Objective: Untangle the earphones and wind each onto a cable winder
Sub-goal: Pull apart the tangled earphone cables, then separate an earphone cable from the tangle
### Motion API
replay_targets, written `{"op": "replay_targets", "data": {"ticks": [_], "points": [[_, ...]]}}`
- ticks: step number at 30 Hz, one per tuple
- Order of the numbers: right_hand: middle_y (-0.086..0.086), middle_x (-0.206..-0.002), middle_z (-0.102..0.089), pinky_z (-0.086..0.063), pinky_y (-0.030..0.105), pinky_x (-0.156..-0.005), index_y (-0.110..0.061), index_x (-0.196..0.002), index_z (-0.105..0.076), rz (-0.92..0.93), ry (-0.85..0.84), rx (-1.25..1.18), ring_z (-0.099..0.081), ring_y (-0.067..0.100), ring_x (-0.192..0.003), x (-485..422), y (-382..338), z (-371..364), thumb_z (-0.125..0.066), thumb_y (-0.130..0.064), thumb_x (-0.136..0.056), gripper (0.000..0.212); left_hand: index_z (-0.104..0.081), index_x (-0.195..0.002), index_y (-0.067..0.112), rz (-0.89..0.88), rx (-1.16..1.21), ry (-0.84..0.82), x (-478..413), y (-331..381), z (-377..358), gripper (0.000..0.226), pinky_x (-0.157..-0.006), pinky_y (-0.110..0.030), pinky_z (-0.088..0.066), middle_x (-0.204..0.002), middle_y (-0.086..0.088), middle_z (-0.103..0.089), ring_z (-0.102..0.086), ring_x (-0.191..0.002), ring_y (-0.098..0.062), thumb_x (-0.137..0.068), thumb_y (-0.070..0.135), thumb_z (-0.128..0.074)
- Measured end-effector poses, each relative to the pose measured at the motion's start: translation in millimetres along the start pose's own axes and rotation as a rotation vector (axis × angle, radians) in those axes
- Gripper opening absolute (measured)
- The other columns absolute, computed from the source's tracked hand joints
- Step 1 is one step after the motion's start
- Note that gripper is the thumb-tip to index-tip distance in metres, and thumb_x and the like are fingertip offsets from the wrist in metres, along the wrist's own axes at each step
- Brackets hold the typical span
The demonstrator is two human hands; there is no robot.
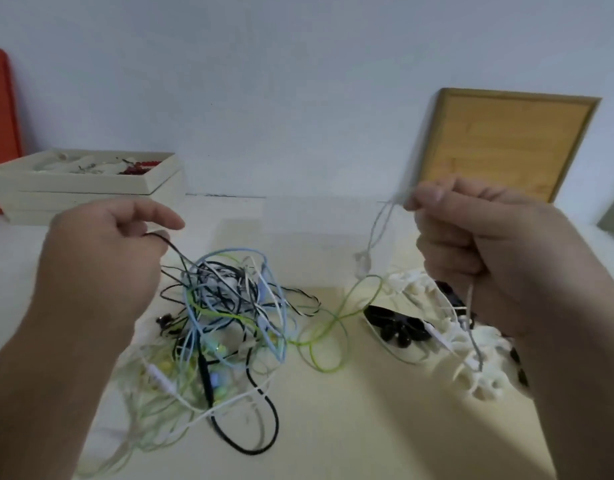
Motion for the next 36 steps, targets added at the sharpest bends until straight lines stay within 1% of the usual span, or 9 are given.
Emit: {"op": "replay_targets", "data": {"ticks": [6,12,16,19,22,26,29,32,36], "points": [[-0.006,-0.052,-0.024,-0.015,0.015,-0.037,-0.014,-0.073,-0.071,0.083,-0.031,-0.051,-0.019,0.005,-0.04,3,-29,11,-0.068,-0.024,-0.073,0.01,-0.072,-0.073,0.045,-0.019,0.084,0.014,-1,7,4,0.058,-0.052,-0.019,-0.032,-0.067,0.004,-0.046,-0.041,-0.063,-0.009,-0.07,-0.009,-0.053],[-0.007,-0.045,-0.036,-0.023,0.022,-0.041,-0.011,-0.075,-0.078,-0.051,-0.054,0.524,-0.027,0.011,-0.041,-4,-19,23,-0.071,-0.02,-0.085,0.015,-0.072,-0.09,0.039,-0.602,-0.205,-0.606,85,116,-71,0.051,-0.078,-0.03,-0.051,-0.107,0.017,-0.067,-0.068,-0.093,-0.015,-0.053,0.012,-0.049],[-0.004,-0.049,-0.029,-0.015,0.024,-0.043,-0.011,-0.07,-0.074,-0.082,-0.039,0.313,-0.021,0.011,-0.044,-6,-2,39,-0.069,-0.017,-0.084,0.016,-0.07,-0.096,0.038,-0.661,-0.322,-0.906,132,113,-130,0.031,-0.085,-0.02,-0.048,-0.107,0.027,-0.065,-0.061,-0.101,0.006,-0.076,0.039,-0.047],[-0.002,-0.054,-0.024,-0.011,0.024,-0.043,-0.011,-0.069,-0.07,-0.066,-0.038,0.115,-0.017,0.01,-0.045,-2,4,47,-0.068,-0.023,-0.074,0.014,-0.064,-0.118,0.044,-0.708,-0.495,-1.044,151,86,-166,0.054,-0.105,-0.01,-0.028,-0.134,0.032,-0.051,-0.04,-0.124,0.013,-0.084,0.063,-0.027],[0.001,-0.056,-0.022,-0.012,0.022,-0.041,-0.011,-0.068,-0.07,-0.055,-0.018,0.052,-0.016,0.01,-0.045,-3,6,53,-0.067,-0.023,-0.073,0.014,-0.06,-0.125,0.046,-0.691,-0.66,-0.999,142,64,-172,0.063,-0.11,-0.02,-0.032,-0.132,0.034,-0.048,-0.04,-0.122,0.011,-0.083,0.07,-0.019],[0.002,-0.057,-0.025,-0.01,0.029,-0.047,-0.01,-0.071,-0.072,-0.108,0.044,0.128,-0.014,0.016,-0.052,-6,17,62,-0.066,-0.016,-0.087,0.018,-0.069,-0.093,0.032,-0.579,-0.817,-0.787,111,53,-150,0.069,-0.081,-0.025,-0.047,-0.092,0.018,-0.058,-0.056,-0.087,-0.002,-0.083,0.072,-0.014],[-0.001,-0.053,-0.029,-0.011,0.029,-0.048,-0.008,-0.074,-0.072,-0.12,0.076,0.202,-0.016,0.015,-0.051,-6,19,66,-0.065,-0.013,-0.092,0.02,-0.066,-0.088,0.023,-0.51,-0.967,-0.68,96,52,-135,0.061,-0.082,-0.027,-0.049,-0.089,0.009,-0.066,-0.061,-0.084,-0.004,-0.092,0.067,-0.025],[-0.004,-0.05,-0.032,-0.018,0.024,-0.042,-0.007,-0.076,-0.073,-0.123,0.1,0.275,-0.022,0.013,-0.045,-5,20,68,-0.066,-0.014,-0.092,0.018,-0.065,-0.069,0.029,-0.63,-1.055,-0.598,93,68,-137,0.03,-0.076,-0.033,-0.044,-0.071,0.016,-0.066,-0.063,-0.074,-0.011,-0.081,0.056,-0.063],[-0.008,-0.046,-0.036,-0.023,0.02,-0.038,-0.009,-0.076,-0.074,-0.095,0.27,0.251,-0.027,0.01,-0.039,-6,16,88,-0.067,-0.016,-0.092,0.019,-0.066,-0.065,0.034,-0.754,-0.788,-0.616,115,107,-156,0.019,-0.062,-0.036,-0.048,-0.07,0.018,-0.061,-0.057,-0.068,-0.017,-0.061,0.041,-0.083]]}}
Point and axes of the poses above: each hand's wrist, its own x-axis away from the middle knuckle, its own z-axis out of the back of the hand, y = z × x, the point moved 10 cm from there along -x, towards the middle knuckle
